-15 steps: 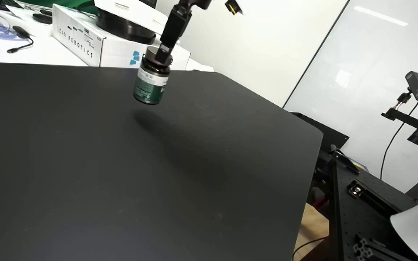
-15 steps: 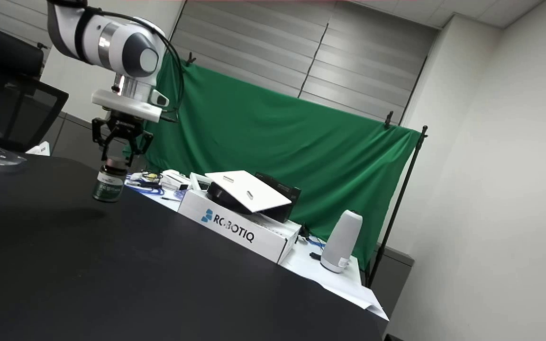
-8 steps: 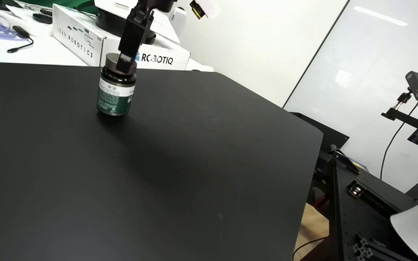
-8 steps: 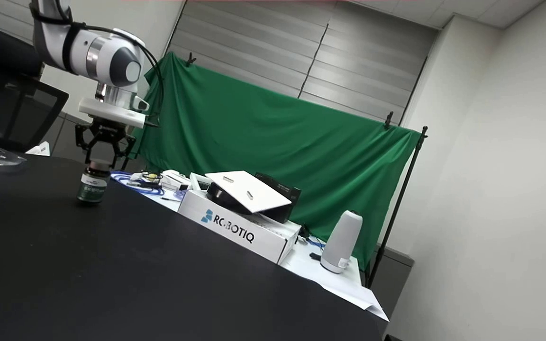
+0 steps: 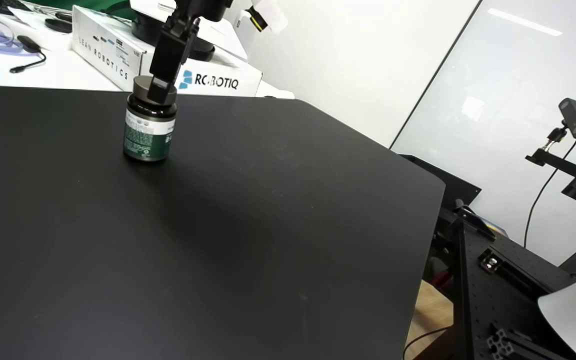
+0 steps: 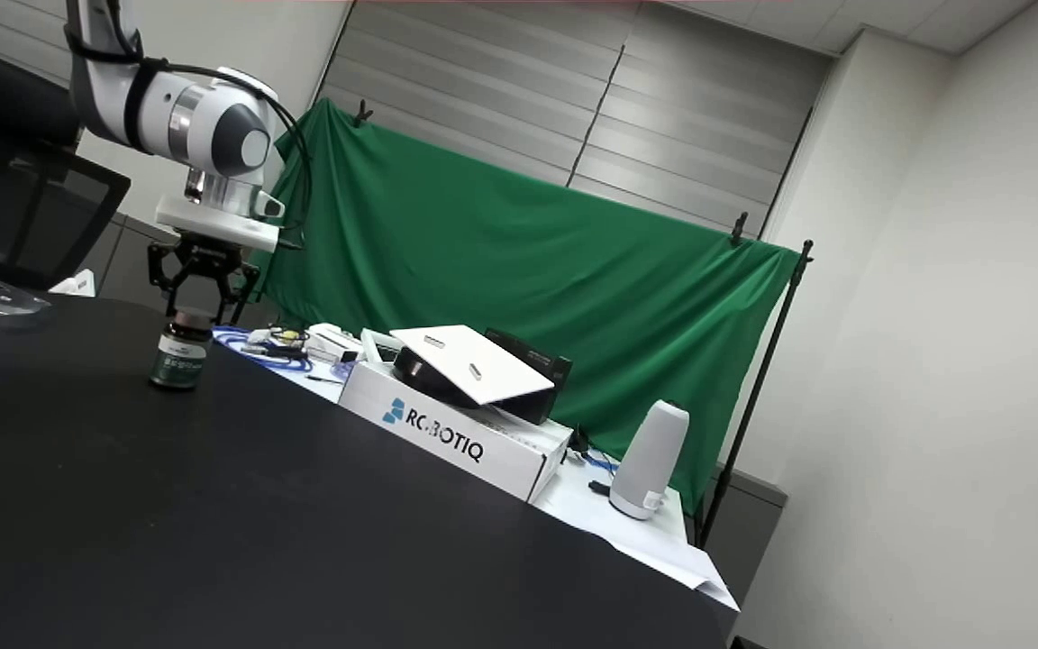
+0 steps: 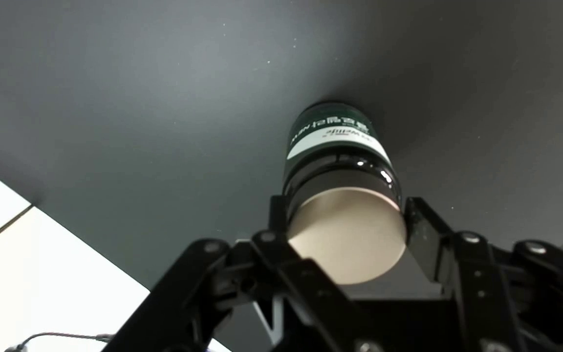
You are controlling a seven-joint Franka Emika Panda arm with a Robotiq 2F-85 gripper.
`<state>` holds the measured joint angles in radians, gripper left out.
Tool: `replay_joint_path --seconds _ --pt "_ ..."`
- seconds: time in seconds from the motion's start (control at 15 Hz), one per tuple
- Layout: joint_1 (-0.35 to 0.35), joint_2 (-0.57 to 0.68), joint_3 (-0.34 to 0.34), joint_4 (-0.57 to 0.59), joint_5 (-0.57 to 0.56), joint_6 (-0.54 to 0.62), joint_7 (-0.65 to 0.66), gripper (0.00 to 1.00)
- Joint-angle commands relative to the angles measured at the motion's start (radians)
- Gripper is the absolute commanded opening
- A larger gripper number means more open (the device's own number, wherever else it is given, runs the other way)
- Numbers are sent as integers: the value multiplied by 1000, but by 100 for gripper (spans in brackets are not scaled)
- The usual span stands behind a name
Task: Move the bottle to the left
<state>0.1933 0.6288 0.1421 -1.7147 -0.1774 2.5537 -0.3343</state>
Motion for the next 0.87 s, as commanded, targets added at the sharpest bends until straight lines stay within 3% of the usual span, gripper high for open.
replay_joint_path --seconds 0.0,0.13,0.53,0.6,0.8 --pt "-12 -60 15 -21 -2 -17 10 92" --pt "-15 -129 19 -70 -1 -5 15 100" --pt "-50 -358 36 -265 40 -7 -10 100" --pt "-26 -272 24 -161 9 -5 4 100" --pt "-40 -337 29 -238 22 -7 1 100"
